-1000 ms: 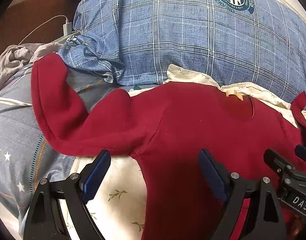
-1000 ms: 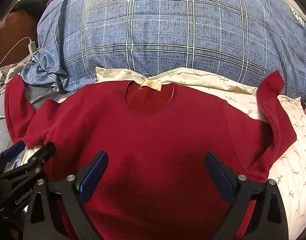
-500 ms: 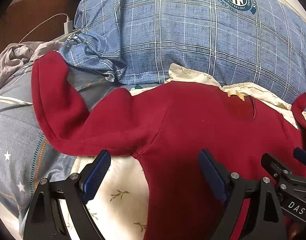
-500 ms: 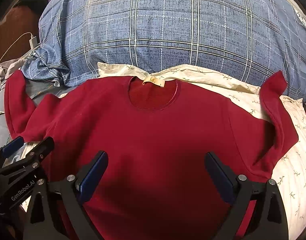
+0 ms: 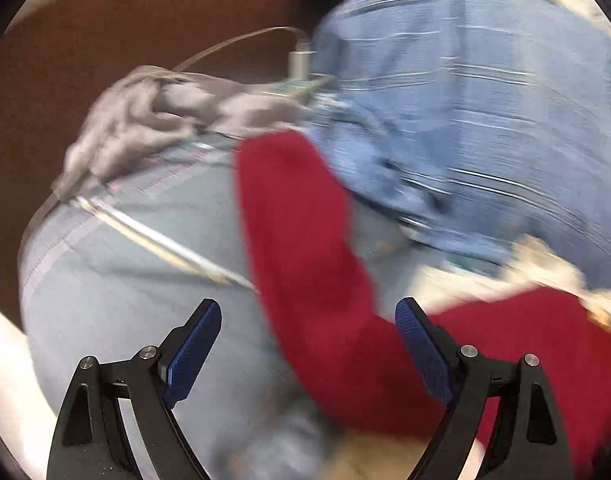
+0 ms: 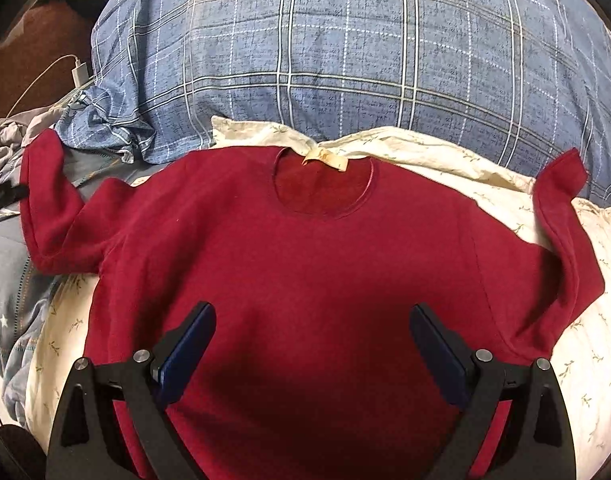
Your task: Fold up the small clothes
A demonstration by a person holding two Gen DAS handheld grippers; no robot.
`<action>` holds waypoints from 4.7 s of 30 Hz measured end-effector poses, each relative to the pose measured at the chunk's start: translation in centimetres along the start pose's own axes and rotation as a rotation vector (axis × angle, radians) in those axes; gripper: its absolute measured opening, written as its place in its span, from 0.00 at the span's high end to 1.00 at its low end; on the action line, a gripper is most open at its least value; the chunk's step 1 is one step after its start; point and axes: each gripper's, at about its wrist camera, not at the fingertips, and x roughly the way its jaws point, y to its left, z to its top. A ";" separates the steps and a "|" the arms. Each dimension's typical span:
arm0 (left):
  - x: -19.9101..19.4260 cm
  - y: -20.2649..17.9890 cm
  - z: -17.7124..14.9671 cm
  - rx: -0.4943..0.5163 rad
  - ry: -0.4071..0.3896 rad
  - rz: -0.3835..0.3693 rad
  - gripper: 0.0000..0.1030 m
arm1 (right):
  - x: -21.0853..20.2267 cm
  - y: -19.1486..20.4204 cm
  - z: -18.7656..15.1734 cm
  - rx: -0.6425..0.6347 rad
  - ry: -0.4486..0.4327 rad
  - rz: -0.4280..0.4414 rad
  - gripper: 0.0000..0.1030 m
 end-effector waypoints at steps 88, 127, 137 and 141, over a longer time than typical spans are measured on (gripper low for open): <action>4.3 -9.7 -5.8 0.170 0.182 -0.291 0.27 | 0.9 -12.2 4.0 0.086 -0.047 -0.110 0.59; 7.1 -7.9 -4.8 0.083 0.217 -0.289 0.30 | 11.0 9.1 7.9 -0.495 0.110 0.409 0.68; 6.1 -7.6 -4.3 0.042 0.174 -0.344 0.30 | 10.1 8.9 9.6 -0.437 -0.013 0.264 0.97; 5.8 -7.7 -4.4 0.051 0.174 -0.374 0.30 | 11.6 9.0 8.8 -0.400 0.040 0.272 0.93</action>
